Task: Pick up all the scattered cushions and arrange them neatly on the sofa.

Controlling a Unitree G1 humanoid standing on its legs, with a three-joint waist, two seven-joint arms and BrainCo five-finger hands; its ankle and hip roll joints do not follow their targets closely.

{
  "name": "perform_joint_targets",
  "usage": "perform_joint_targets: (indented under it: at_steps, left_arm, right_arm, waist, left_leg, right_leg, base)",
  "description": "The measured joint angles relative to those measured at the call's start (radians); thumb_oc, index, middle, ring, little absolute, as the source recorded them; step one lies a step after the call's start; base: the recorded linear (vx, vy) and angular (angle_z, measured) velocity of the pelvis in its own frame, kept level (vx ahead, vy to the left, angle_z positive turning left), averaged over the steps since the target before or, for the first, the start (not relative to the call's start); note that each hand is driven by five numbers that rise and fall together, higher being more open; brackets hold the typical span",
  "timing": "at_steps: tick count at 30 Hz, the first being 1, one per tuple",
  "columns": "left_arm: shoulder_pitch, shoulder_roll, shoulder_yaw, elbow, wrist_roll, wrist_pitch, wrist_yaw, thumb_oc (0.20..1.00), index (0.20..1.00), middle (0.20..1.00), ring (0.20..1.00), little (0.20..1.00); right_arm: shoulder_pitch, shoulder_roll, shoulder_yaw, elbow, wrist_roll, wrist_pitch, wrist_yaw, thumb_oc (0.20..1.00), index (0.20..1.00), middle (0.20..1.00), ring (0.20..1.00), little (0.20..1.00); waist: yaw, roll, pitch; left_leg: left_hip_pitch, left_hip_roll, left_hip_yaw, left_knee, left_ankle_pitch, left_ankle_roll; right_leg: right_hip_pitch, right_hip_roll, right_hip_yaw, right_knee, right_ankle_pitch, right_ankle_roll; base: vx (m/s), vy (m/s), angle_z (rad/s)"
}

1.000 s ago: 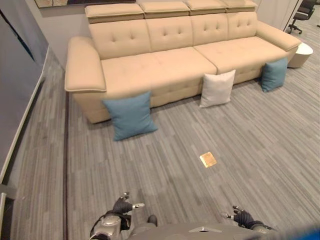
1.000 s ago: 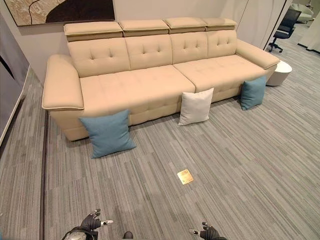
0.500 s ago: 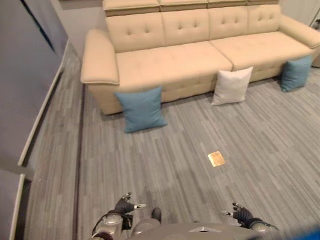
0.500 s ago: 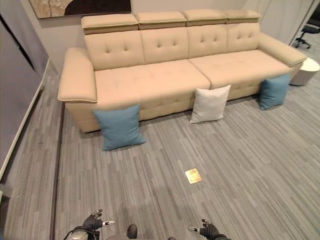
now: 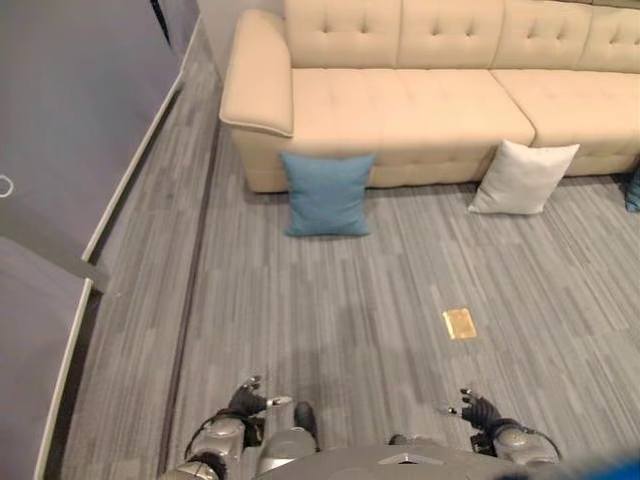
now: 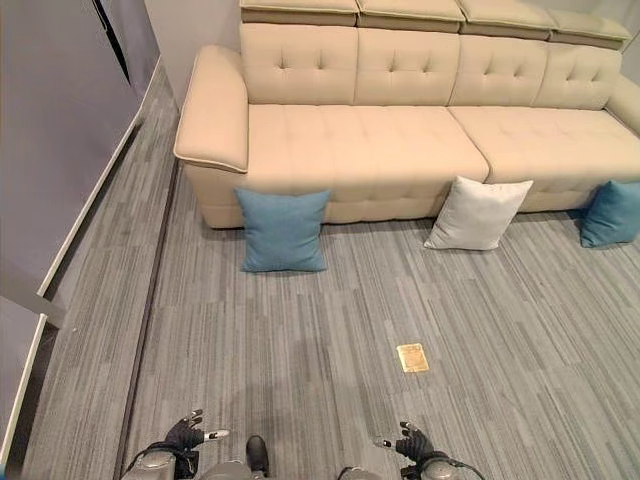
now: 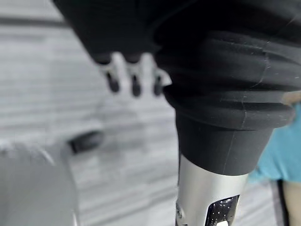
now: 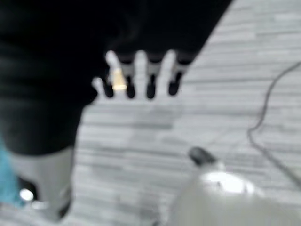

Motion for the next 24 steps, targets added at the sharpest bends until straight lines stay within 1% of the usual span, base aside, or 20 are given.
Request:
perform_joint_targets:
  at_steps: [1,2,3,4,5,6,8,9,10,11,13,14,15,16,18,19,20,22,23,24]
  left_arm:
    - [-0.003,0.009,-0.001,-0.001,0.000,0.000,0.000,1.000,1.000,1.000,1.000,1.000]
    - [-0.003,0.015,-0.001,-0.001,0.000,0.000,0.000,1.000,1.000,1.000,1.000,1.000]
    - [-0.009,0.016,-0.002,-0.001,0.000,0.000,0.001,1.000,1.000,1.000,1.000,1.000]
    - [-0.012,0.021,-0.003,-0.001,0.000,0.000,0.001,1.000,1.000,1.000,1.000,1.000]
    - [-0.012,0.029,-0.002,-0.001,-0.001,0.001,0.001,1.000,1.000,1.000,1.000,1.000]
    - [-0.011,0.028,-0.001,0.000,-0.001,0.001,0.001,1.000,1.000,1.000,1.000,1.000]
    - [-0.004,0.012,-0.001,0.000,-0.001,0.001,0.001,1.000,1.000,1.000,1.000,1.000]
    - [-0.007,0.003,0.000,0.002,-0.001,0.000,0.000,1.000,1.000,1.000,1.000,1.000]
    - [-0.011,0.003,0.000,0.001,-0.001,0.000,0.000,1.000,1.000,1.000,1.000,1.000]
    - [-0.012,0.004,0.000,0.001,-0.001,0.000,0.000,1.000,1.000,1.000,1.000,1.000]
    - [0.004,0.004,-0.001,0.001,-0.001,0.000,0.000,1.000,1.000,1.000,1.000,1.000]
    - [0.010,0.003,-0.001,0.001,-0.001,0.000,0.000,1.000,1.000,1.000,1.000,1.000]
    - [0.012,0.000,-0.009,0.001,-0.001,0.000,0.000,1.000,1.000,1.000,1.000,1.000]
    - [0.008,0.000,-0.021,0.001,-0.001,0.000,-0.002,1.000,1.000,1.000,1.000,1.000]
    - [0.003,-0.011,-0.021,0.001,-0.002,0.000,0.000,1.000,1.000,1.000,1.000,1.000]
    - [0.000,-0.021,-0.021,0.000,-0.003,0.000,0.000,1.000,1.000,1.000,1.000,1.000]
    - [-0.008,-0.030,-0.016,-0.004,-0.012,-0.004,-0.002,1.000,1.000,1.000,1.000,1.000]
    - [-0.023,-0.027,-0.021,-0.004,-0.011,-0.004,-0.003,1.000,1.000,1.000,1.000,1.000]
    - [-0.028,-0.026,-0.022,-0.002,-0.011,-0.002,-0.003,1.000,1.000,1.000,1.000,1.000]
    - [-0.035,-0.025,-0.020,-0.003,-0.012,-0.003,-0.003,1.000,1.000,1.000,1.000,1.000]
  right_arm:
    - [-0.002,0.003,0.004,0.002,-0.003,0.002,0.000,1.000,1.000,1.000,1.000,1.000]
    - [0.005,0.005,0.011,-0.002,-0.010,0.004,0.001,1.000,1.000,1.000,1.000,1.000]
    - [0.007,0.005,0.019,0.001,-0.019,0.006,0.003,1.000,1.000,1.000,1.000,1.000]
    - [0.005,0.006,0.019,0.003,-0.019,0.009,0.004,1.000,1.000,1.000,1.000,1.000]
    - [0.003,0.007,0.019,-0.002,-0.019,0.011,0.005,1.000,1.000,1.000,1.000,1.000]
    - [0.004,0.008,0.019,-0.005,-0.019,0.011,0.007,1.000,1.000,1.000,1.000,1.000]
    - [0.011,0.009,0.020,-0.006,-0.019,0.012,0.011,1.000,1.000,1.000,1.000,1.000]
    - [0.015,0.011,0.020,-0.007,-0.019,0.011,0.015,1.000,1.000,1.000,1.000,1.000]
    - [0.016,0.013,0.019,-0.008,-0.018,0.011,0.016,1.000,1.000,1.000,1.000,1.000]
    - [0.016,0.013,0.018,-0.012,-0.018,0.011,0.017,1.000,1.000,1.000,1.000,1.000]
    - [0.025,0.013,0.018,-0.013,-0.018,0.011,0.017,1.000,1.000,1.000,1.000,1.000]
    - [0.032,0.012,0.017,-0.011,-0.018,0.012,0.016,1.000,1.000,1.000,1.000,1.000]
    - [0.039,0.012,0.013,-0.004,-0.017,0.012,0.016,1.000,1.000,1.000,1.000,1.000]
    - [0.047,0.012,0.005,-0.002,-0.017,0.012,0.016,1.000,1.000,1.000,1.000,1.000]
    - [0.043,0.004,-0.005,0.006,-0.016,0.019,0.016,1.000,1.000,1.000,1.000,1.000]
    - [0.029,-0.004,0.000,-0.001,-0.015,0.013,0.016,1.000,1.000,1.000,1.000,1.000]
    - [0.015,-0.010,0.015,0.000,-0.014,0.010,0.014,1.000,1.000,1.000,1.000,1.000]
    - [-0.014,-0.006,0.023,0.003,-0.012,0.012,0.015,1.000,1.000,1.000,1.000,1.000]
    - [-0.014,-0.001,0.023,0.006,-0.012,0.012,0.016,1.000,1.000,1.000,1.000,1.000]
    - [-0.012,0.001,0.025,0.011,-0.012,0.012,0.016,1.000,1.000,1.000,1.000,1.000]
  waist:
    - [0.001,-0.004,0.003]
    - [0.000,-0.003,0.002]
    - [0.000,-0.011,0.003]
    - [0.003,-0.017,0.006]
    - [-0.005,-0.015,0.009]
    - [-0.009,-0.015,0.017]
    - [-0.009,-0.017,0.021]
    - [-0.016,-0.022,0.018]
    - [-0.026,-0.028,0.014]
    - [-0.030,-0.035,0.013]
    - [-0.034,-0.041,0.009]
    - [-0.034,-0.048,0.000]
    - [-0.038,-0.037,-0.005]
    - [-0.042,-0.032,-0.011]
    - [-0.011,-0.051,-0.021]
    - [0.000,-0.062,-0.019]
    - [0.010,-0.053,-0.021]
    - [0.004,-0.054,-0.003]
    - [0.003,-0.061,0.002]
    - [0.001,-0.066,0.011]
  left_leg:
    - [0.007,-0.011,-0.004,0.000,-0.008,0.006]
    - [0.007,-0.020,-0.010,0.000,-0.012,0.008]
    - [0.010,-0.029,-0.020,0.000,-0.021,0.021]
    - [0.013,-0.034,-0.026,0.000,-0.026,0.029]
    - [0.016,-0.036,-0.046,0.000,-0.033,0.035]
    - [0.033,-0.036,-0.046,0.000,-0.039,0.040]
    - [0.058,-0.039,-0.047,0.000,-0.058,0.031]
    - [0.062,-0.044,-0.074,0.000,-0.075,0.014]
    - [0.060,-0.048,-0.088,-0.001,-0.079,0.010]
    - [0.067,-0.051,-0.098,0.000,-0.081,0.012]
    - [0.101,-0.053,-0.130,0.000,-0.106,-0.005]
    - [0.127,-0.049,-0.153,0.007,-0.119,-0.021]
    - [0.136,-0.029,-0.181,0.038,-0.137,-0.045]
    - [0.125,-0.014,-0.199,0.104,-0.154,-0.068]
    - [-0.012,0.012,-0.180,0.465,-0.160,-0.166]
    - [-0.125,0.038,-0.183,0.675,-0.122,-0.228]
    - [-0.211,0.078,-0.174,0.801,-0.115,-0.246]
    - [-0.240,0.078,-0.183,0.599,-0.120,-0.223]
    - [-0.236,0.064,-0.162,0.358,-0.075,-0.189]
    - [-0.239,0.067,-0.147,0.174,-0.002,-0.183]
  right_leg:
    - [-0.051,-0.031,0.025,0.104,0.008,0.034]
    - [-0.083,-0.048,0.053,0.151,-0.015,0.066]
    - [-0.100,-0.049,0.073,0.159,-0.025,0.081]
    - [-0.119,-0.044,0.090,0.159,-0.027,0.083]
    - [-0.150,0.003,0.129,0.088,-0.033,0.074]
    - [-0.170,0.048,0.144,-0.044,-0.024,0.064]
    - [-0.194,0.082,0.137,-0.179,0.013,0.042]
    - [-0.198,0.101,0.140,-0.322,0.046,0.044]
    - [-0.198,0.104,0.142,-0.386,0.054,0.051]
    - [-0.209,0.104,0.141,-0.400,0.075,0.041]
    - [-0.185,0.101,0.126,-0.382,0.104,0.021]
    - [-0.155,0.107,0.119,-0.382,0.126,-0.006]
    - [-0.122,0.117,0.115,-0.386,0.150,-0.037]
    - [-0.083,0.125,0.101,-0.407,0.162,-0.053]
    - [0.022,0.135,0.076,-0.498,0.164,-0.105]
    - [0.036,0.139,0.075,-0.493,0.156,-0.161]
    - [0.044,0.155,0.069,-0.493,0.148,-0.171]
    - [0.092,0.183,0.079,-0.499,0.086,-0.191]
    - [0.107,0.191,0.084,-0.499,0.050,-0.191]
    - [0.127,0.200,0.085,-0.499,0.031,-0.178]
  base:
    - [0.09,0.068,0.21]
    - [0.16,0.078,0.25]
    - [0.20,0.050,0.18]
    - [0.20,0.009,0.19]
    - [0.21,-0.023,0.24]
    - [0.28,-0.092,0.29]
    - [0.30,-0.099,0.20]
    - [0.24,-0.062,0.41]
    - [0.24,-0.064,0.51]
    - [0.25,-0.081,0.47]
    - [0.27,-0.107,0.49]
    - [0.24,-0.129,0.70]
    - [0.19,-0.151,0.93]
    - [0.16,-0.168,1.06]
    - [0.13,-0.169,0.57]
    - [0.20,-0.133,-0.04]
    - [0.20,-0.051,-0.08]
    - [0.35,-0.009,-0.19]
    - [0.47,0.077,-0.19]
    - [0.40,0.090,-0.12]
